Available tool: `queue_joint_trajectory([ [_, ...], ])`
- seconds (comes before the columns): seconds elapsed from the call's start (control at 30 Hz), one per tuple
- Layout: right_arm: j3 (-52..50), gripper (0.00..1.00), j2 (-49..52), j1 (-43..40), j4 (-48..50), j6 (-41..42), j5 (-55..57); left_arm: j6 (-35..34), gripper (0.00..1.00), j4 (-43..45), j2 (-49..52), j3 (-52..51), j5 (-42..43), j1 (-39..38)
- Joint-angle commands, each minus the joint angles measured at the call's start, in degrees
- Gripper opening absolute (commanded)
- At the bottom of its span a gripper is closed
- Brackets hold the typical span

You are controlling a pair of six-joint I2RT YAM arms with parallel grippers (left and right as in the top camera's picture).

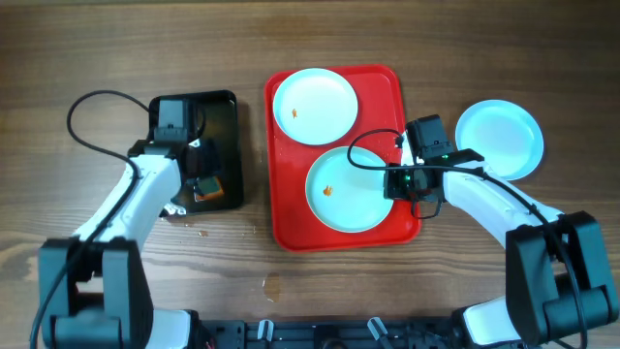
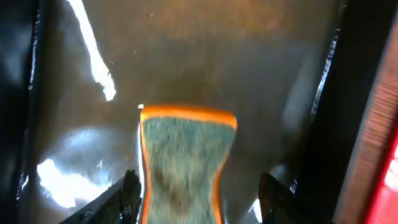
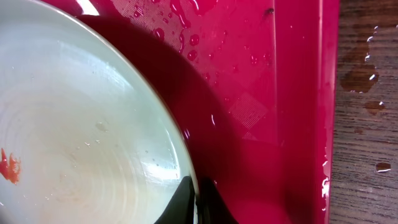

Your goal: Clean dirty plates on tray and stack at the side

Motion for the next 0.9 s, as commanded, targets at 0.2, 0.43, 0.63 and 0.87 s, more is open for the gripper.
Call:
queue_joint_trajectory([
  [0.2,-0.96,0.04,2.62,0.24,-0.63,0.85,2.27,0.28,0.04,0.0,6.6,-2.12,3.76,0.07],
  [0.43,-0.96,0.04,2.62,0.24,-0.76,0.79,2.29,0.31,0.04,-10.12,-0.26,8.2,12.02,-0.61],
  [0.63,-0.96,0.04,2.62,0.24,-0.79,0.83,2.29,-1.53,0.04,-9.31,-3.61,11.04,20.28,-8.52],
  [0.87,-0.96,0.04,2.62,0.24,-0.79,0.9,2.27,-6.84,0.04,-1.07,1.33,10.91,19.78,-23.52],
])
